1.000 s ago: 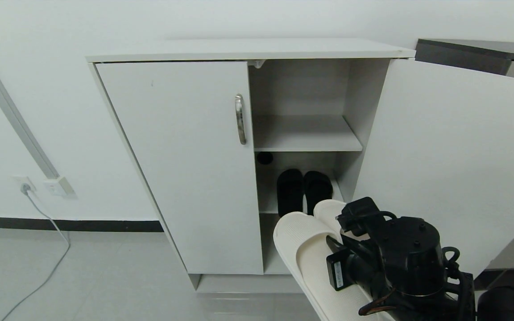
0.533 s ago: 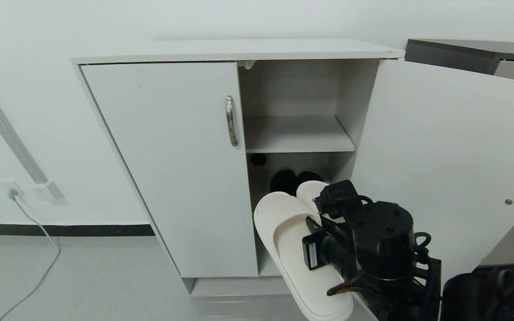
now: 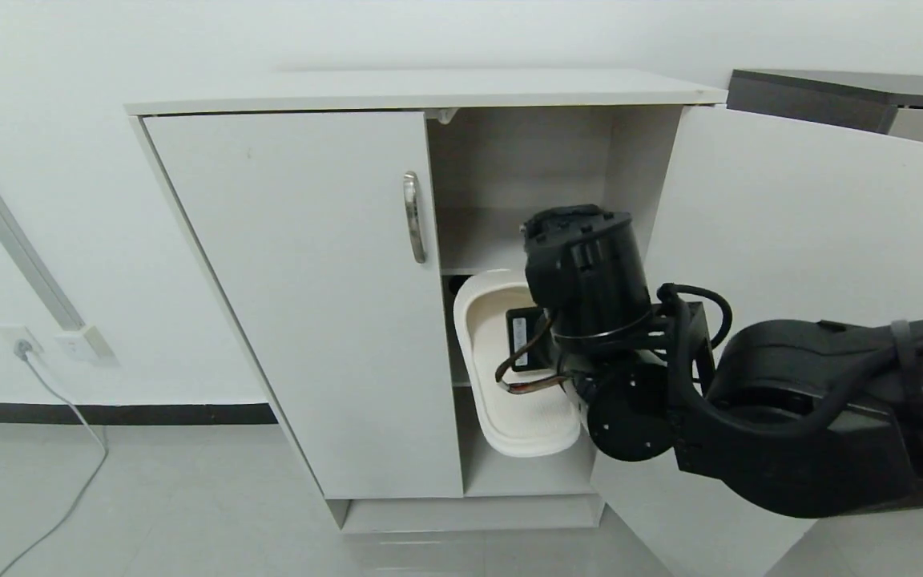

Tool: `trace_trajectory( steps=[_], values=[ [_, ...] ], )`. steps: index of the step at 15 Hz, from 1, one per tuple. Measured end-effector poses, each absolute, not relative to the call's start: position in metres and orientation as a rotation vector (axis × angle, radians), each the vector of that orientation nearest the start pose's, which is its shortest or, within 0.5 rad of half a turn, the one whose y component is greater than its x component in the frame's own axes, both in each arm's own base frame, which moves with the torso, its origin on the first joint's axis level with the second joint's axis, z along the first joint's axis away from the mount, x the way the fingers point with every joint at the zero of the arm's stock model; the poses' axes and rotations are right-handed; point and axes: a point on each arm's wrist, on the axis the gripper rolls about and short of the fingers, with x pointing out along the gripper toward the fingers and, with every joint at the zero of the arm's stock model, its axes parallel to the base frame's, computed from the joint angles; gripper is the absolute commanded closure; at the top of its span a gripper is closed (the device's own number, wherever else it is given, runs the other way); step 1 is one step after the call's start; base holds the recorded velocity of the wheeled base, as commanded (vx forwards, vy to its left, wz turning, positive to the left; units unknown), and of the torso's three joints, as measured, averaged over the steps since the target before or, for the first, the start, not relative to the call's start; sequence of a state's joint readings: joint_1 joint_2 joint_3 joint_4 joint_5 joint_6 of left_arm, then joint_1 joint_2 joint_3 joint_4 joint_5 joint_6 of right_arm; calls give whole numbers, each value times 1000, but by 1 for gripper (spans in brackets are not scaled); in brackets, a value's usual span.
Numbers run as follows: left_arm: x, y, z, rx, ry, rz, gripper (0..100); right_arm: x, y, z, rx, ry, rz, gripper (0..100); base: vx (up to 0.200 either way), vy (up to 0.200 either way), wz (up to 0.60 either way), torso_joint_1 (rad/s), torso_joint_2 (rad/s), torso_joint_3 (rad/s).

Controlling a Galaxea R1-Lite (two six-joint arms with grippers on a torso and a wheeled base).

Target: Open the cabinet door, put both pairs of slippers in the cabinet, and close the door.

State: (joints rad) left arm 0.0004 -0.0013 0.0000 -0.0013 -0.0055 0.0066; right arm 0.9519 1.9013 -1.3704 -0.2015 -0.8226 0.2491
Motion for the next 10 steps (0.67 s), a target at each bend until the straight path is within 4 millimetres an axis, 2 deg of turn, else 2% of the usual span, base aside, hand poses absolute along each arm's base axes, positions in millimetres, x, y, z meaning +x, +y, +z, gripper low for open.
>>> trace_trajectory(
  steps=[2, 5, 10],
  values=[
    [-23, 0, 76, 7, -3, -5, 100, 235, 302, 240, 16, 207, 80, 100, 0, 0, 0, 0, 0, 0],
    [-23, 0, 76, 8, -3, -5, 100, 241, 304, 240, 18, 203, 66, 100, 0, 0, 0, 0, 0, 0],
    [-23, 0, 76, 9, -3, -5, 100, 247, 301, 236, 10, 208, 49, 100, 200, 0, 0, 2, 2, 0]
  ],
)
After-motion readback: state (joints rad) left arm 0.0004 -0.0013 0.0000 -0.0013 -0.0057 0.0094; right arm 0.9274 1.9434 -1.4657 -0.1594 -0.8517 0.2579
